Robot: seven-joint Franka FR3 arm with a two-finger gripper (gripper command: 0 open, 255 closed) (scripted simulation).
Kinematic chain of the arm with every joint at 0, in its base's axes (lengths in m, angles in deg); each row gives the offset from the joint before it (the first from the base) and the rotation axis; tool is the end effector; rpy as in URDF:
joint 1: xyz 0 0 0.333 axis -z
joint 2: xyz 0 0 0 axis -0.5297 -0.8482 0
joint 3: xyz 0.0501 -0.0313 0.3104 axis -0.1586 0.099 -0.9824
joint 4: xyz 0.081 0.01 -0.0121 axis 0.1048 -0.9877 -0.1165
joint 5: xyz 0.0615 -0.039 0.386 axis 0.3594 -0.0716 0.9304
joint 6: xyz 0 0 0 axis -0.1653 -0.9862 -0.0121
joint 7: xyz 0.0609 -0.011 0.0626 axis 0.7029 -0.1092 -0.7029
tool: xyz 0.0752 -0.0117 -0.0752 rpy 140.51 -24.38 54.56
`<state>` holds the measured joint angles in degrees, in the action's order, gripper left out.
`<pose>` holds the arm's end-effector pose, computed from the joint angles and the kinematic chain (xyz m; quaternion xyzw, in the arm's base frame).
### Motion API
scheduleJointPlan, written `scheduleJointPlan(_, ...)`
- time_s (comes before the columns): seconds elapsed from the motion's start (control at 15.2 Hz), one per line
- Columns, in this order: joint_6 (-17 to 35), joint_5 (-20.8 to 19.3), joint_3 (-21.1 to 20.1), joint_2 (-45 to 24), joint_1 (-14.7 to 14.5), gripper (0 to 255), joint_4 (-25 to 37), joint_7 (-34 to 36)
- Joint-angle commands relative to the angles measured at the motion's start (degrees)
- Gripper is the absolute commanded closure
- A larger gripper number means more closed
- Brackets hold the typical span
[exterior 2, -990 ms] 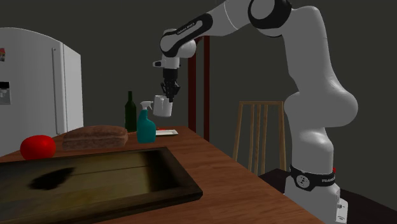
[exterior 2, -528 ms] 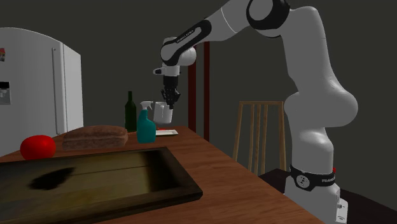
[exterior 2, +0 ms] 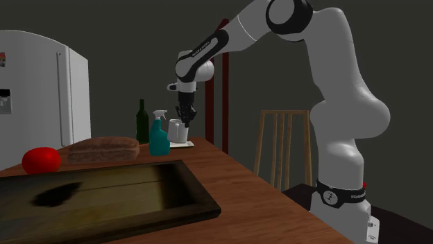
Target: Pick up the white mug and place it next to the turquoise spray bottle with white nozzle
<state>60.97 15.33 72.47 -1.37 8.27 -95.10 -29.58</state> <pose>0.1869 -0.5935 0.4375 0.9872 0.1109 -0.0502 0.1026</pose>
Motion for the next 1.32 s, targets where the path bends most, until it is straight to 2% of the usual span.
scheduleJointPlan(0.0,1.4,0.5,-0.1,-0.8,0.2,255,-0.6,-0.2)
scheduleJointPlan(0.99,11.5,4.2,-1.7,-6.6,1.7,255,-5.7,-1.6)
scheduleJointPlan(1.25,11.9,4.4,-1.8,-6.9,1.8,255,-5.9,-1.7)
